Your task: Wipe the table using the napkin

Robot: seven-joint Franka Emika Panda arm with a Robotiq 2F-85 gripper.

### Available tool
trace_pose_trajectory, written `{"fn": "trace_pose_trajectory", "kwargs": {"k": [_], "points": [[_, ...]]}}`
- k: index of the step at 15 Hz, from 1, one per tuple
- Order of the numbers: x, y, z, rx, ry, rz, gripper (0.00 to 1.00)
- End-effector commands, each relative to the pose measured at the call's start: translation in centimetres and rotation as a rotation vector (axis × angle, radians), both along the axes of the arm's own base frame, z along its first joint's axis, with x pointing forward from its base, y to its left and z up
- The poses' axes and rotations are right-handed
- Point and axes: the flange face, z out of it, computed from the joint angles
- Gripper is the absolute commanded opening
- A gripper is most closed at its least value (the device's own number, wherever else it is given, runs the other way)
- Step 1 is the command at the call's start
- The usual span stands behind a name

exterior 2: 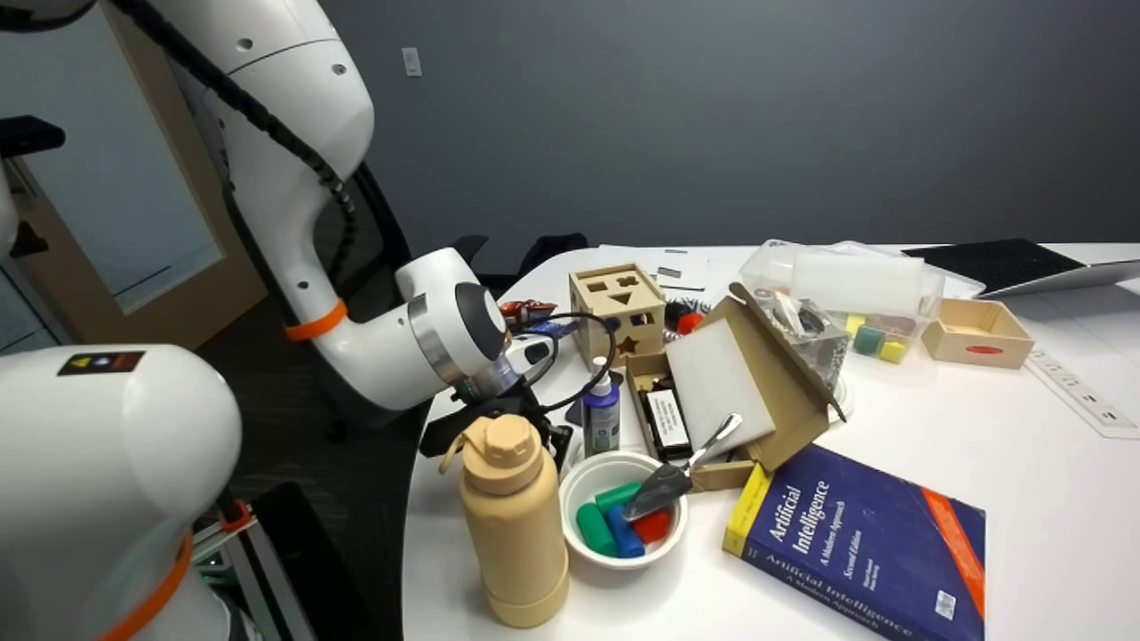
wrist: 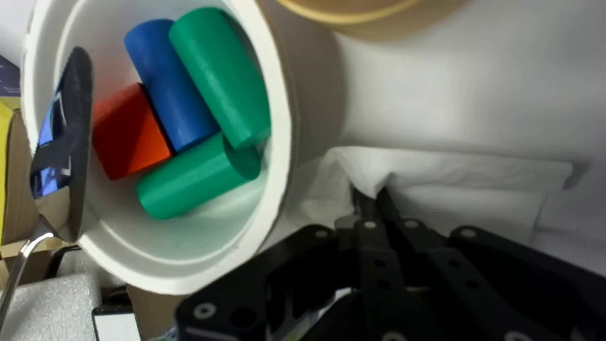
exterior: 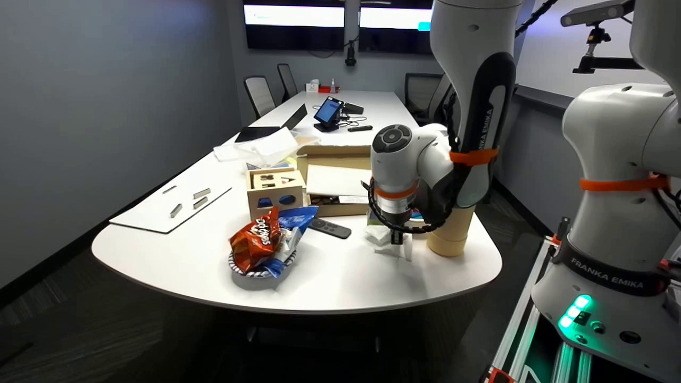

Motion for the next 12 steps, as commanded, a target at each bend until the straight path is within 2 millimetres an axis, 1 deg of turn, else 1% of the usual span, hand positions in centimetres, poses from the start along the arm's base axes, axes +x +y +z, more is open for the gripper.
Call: {"fn": "trace_pose_trajectory", "kwargs": {"k": [1, 5, 6, 7, 8, 9, 11, 12], "points": [[-2.2, -0.7, -0.7, -0.075, 0.095, -0.009, 0.00], [-3.9, -0.3, -0.1, -0.133, 0.213, 0.012, 0.00], [-4.1, 0.0, -0.1, -0.138, 0.240, 0.024, 0.00], [-3.2, 0.7, -0.2, -0.137, 0.265, 0.029, 0.00], [-4.2, 0.9, 0.1, -0.129, 0.279, 0.037, 0.00], [-4.5, 1.2, 0.3, -0.106, 0.287, 0.047, 0.00], [-4.8, 1.8, 0.3, -0.063, 0.316, 0.043, 0.00], [-4.1, 2.4, -0.1, -0.038, 0.332, 0.039, 0.00]]}}
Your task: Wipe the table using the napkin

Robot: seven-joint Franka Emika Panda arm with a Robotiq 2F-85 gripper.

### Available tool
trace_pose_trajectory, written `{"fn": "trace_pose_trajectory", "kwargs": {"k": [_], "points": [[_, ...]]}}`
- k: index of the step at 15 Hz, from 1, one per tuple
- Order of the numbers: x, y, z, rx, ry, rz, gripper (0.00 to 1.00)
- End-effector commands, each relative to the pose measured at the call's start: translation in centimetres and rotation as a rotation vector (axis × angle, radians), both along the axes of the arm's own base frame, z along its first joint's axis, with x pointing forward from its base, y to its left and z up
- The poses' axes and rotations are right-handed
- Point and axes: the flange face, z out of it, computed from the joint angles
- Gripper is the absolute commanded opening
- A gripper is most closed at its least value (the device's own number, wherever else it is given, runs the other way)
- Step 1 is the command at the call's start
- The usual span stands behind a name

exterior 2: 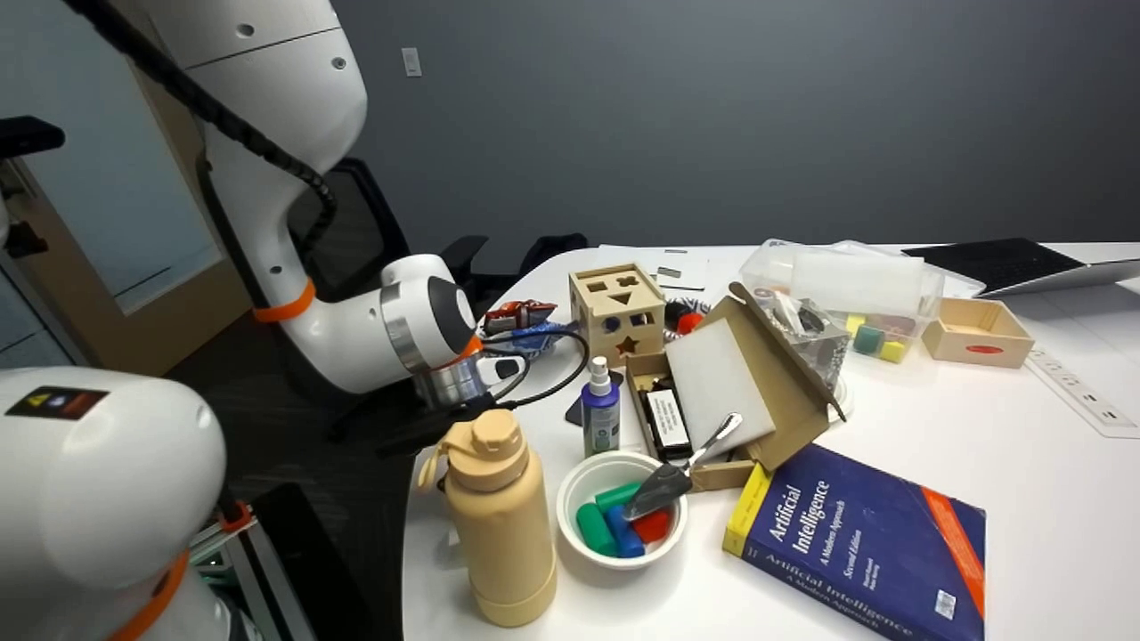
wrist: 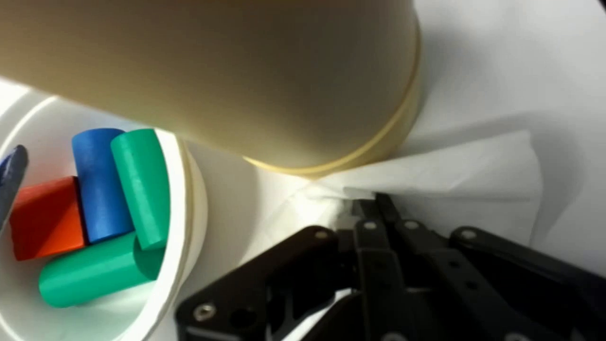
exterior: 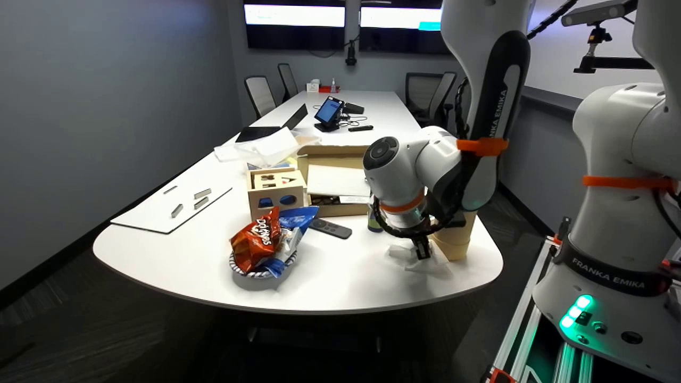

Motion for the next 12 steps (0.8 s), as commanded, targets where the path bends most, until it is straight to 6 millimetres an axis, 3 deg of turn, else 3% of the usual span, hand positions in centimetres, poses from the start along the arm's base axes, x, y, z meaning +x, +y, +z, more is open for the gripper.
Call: {"fn": "trace_pose_trajectory", "kwargs": {"k": [1, 2, 12], "points": [[0.0, 0.9, 0.6, 0.098, 0.065, -0.029, 0.00], [-0.6, 0.9, 0.9, 0.118, 0.078, -0.043, 0.00], [0.3, 3.7, 1.3, 0.338, 0.088, -0.115, 0.00]]}}
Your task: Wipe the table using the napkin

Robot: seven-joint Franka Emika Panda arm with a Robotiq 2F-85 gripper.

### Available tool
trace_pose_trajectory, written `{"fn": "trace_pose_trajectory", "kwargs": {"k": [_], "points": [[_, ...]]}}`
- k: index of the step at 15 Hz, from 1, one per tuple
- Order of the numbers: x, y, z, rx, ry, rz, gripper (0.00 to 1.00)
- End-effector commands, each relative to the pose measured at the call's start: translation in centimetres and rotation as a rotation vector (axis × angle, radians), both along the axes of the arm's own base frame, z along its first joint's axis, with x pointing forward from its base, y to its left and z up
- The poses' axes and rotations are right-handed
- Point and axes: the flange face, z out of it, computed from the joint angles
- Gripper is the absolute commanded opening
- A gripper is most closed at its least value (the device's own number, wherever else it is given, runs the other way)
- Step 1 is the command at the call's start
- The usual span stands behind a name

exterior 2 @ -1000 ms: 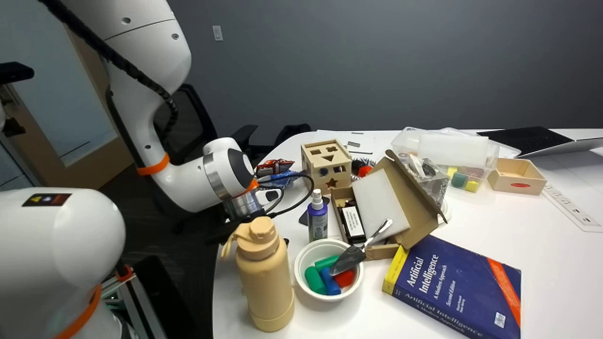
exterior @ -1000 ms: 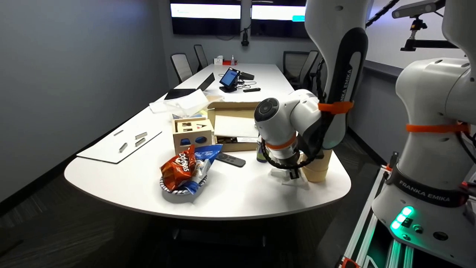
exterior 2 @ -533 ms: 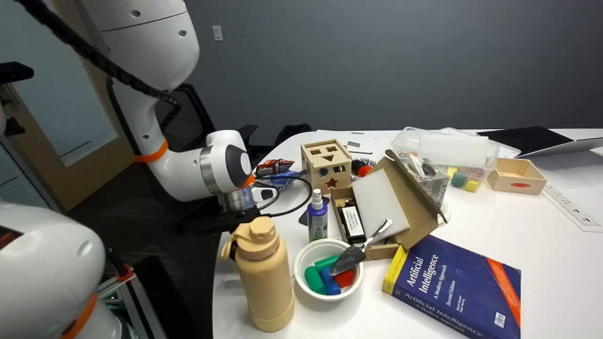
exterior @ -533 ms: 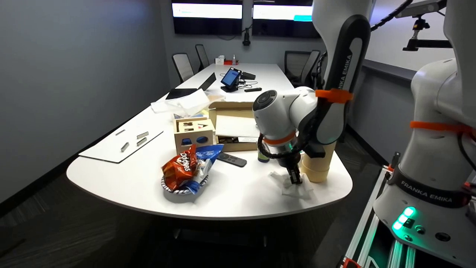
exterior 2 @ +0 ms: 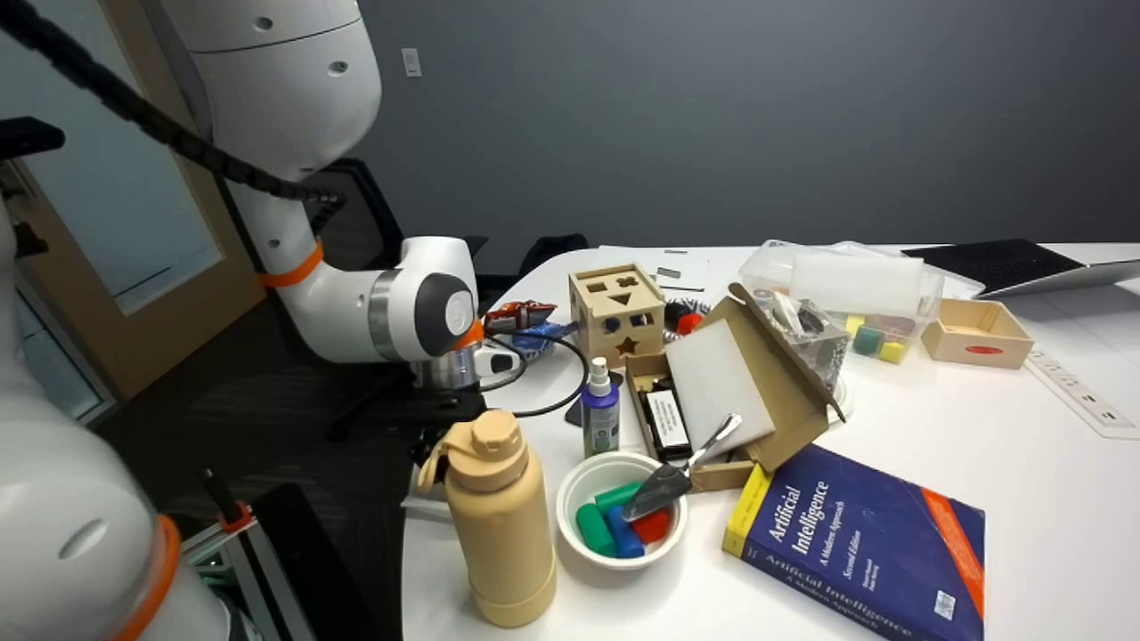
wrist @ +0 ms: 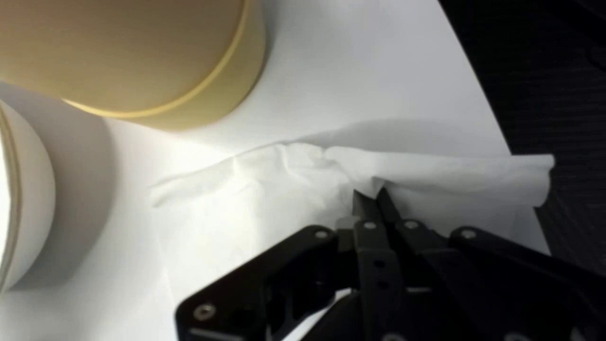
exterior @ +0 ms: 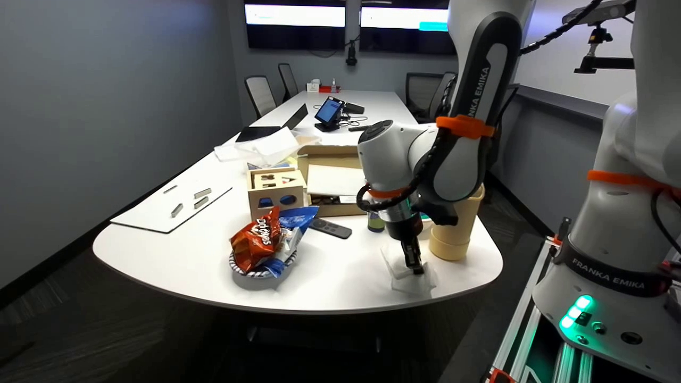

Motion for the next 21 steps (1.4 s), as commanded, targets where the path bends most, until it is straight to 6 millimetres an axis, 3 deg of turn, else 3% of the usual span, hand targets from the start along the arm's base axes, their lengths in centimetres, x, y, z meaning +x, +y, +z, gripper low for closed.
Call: {"fn": "trace_pose_trajectory", "kwargs": {"k": [1, 7, 12, 16, 19, 21], "points": [[-0.1, 1.4, 0.2, 0.096, -0.021, -0.010, 0.00], [1.6, 2.8, 0.9, 0.183, -0.169, -0.002, 0.00], [3.0, 0.8, 1.2, 0.135, -0.267, 0.066, 0.00], [1.3, -0.1, -0.3, 0.097, -0.201, 0.093, 0.00], [-0.2, 0.8, -0.9, 0.112, -0.135, 0.129, 0.00], [0.0, 2.4, -1.5, 0.141, -0.094, 0.147, 0.00]]}}
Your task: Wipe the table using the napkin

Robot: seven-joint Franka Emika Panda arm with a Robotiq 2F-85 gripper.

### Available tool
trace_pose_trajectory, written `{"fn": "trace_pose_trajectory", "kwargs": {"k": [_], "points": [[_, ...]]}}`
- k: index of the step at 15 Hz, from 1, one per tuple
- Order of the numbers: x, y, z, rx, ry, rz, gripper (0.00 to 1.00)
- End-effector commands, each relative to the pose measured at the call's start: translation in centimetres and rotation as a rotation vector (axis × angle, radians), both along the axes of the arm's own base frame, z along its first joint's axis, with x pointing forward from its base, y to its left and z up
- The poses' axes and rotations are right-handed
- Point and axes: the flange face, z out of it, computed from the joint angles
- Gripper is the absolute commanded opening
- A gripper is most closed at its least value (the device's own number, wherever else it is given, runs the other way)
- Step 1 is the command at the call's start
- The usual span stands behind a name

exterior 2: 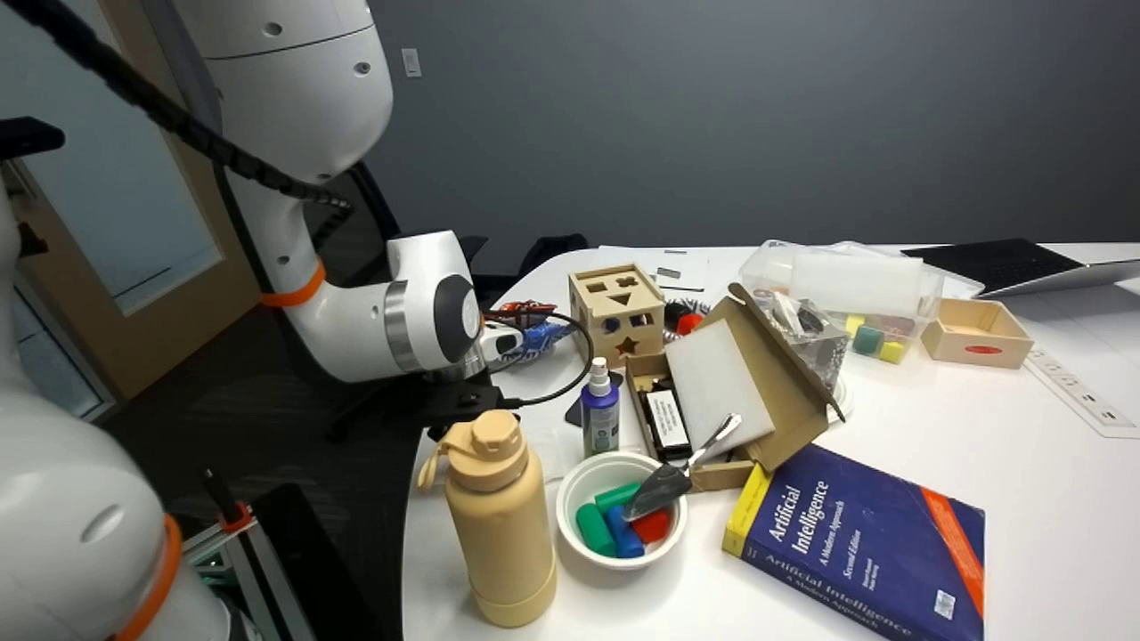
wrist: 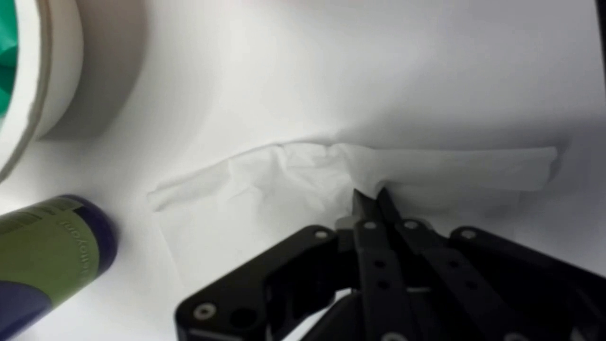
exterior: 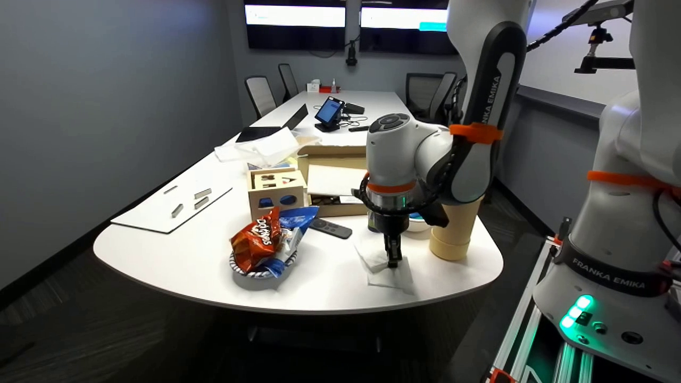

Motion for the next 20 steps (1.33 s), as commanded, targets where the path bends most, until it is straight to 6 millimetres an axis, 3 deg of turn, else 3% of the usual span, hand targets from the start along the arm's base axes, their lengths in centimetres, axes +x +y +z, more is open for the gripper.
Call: {"fn": "trace_pose_trajectory", "kwargs": {"k": [1, 8, 17, 20], "points": [[-2.0, 2.3, -2.0, 0.028, 0.119, 0.046, 0.00], [-3.0, 7.8, -1.1, 0.139, 0.076, 0.028, 0.00], [0.7, 11.4, 0.4, 0.242, -0.069, -0.038, 0.00], [2.3, 11.6, 1.2, 0.254, -0.129, -0.046, 0.00]]}}
